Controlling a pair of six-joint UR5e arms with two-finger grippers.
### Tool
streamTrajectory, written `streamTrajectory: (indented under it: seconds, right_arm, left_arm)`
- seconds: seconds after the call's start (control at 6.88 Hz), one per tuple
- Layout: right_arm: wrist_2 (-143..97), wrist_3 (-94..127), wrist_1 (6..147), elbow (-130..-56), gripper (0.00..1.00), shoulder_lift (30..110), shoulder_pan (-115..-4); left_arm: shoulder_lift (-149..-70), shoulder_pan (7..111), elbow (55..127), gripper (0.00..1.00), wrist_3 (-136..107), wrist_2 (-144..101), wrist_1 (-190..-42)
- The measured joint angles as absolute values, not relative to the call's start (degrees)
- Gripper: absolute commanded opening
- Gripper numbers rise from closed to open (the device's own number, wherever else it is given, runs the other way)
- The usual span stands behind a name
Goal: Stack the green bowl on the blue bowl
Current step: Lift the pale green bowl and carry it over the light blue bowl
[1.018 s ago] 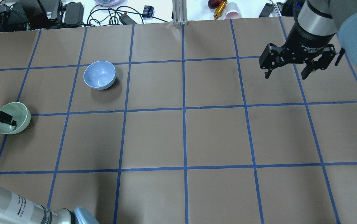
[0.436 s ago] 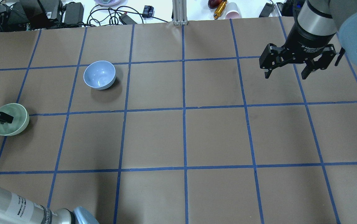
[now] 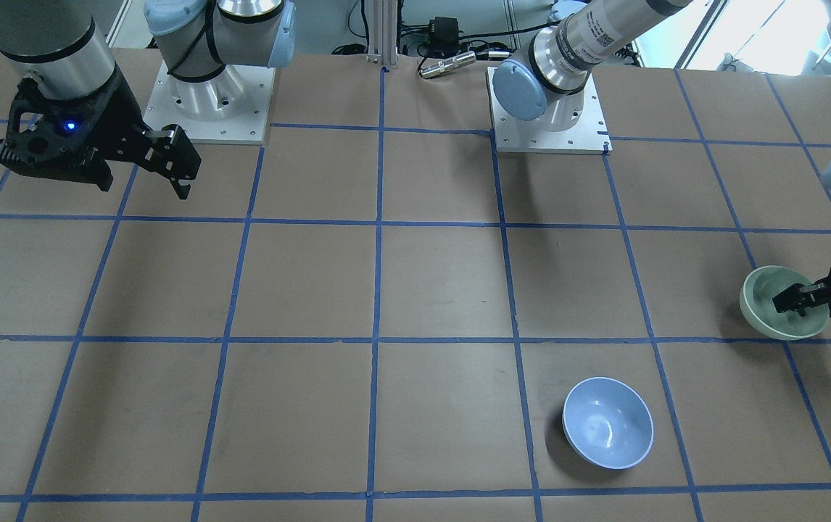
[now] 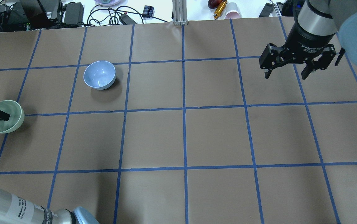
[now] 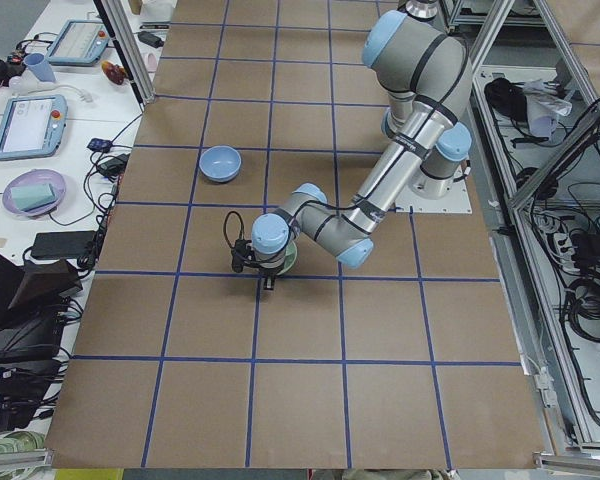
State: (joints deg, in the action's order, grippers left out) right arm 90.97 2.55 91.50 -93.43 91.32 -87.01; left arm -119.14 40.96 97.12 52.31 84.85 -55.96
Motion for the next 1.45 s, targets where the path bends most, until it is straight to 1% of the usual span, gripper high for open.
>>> streamTrajectory:
  seconds: [0.73,1.16,1.45]
  right_arm:
    - [90.97,2.55,91.49,-93.43,1.00,91.32,-87.01]
    - [90.97,2.55,91.49,-93.43,1.00,91.32,-87.01]
    - [90.97,2.55,91.49,-93.43,1.00,91.32,-87.01]
  left_arm:
    - [-113.91,42.74,90.17,0.05,50.91,81.50,-70.51]
    - [-110.98,50.17,89.76,0.05,43.77,80.78,-72.56]
    - [-110.65,56.11,89.74,0.05,36.00,80.50,-72.51]
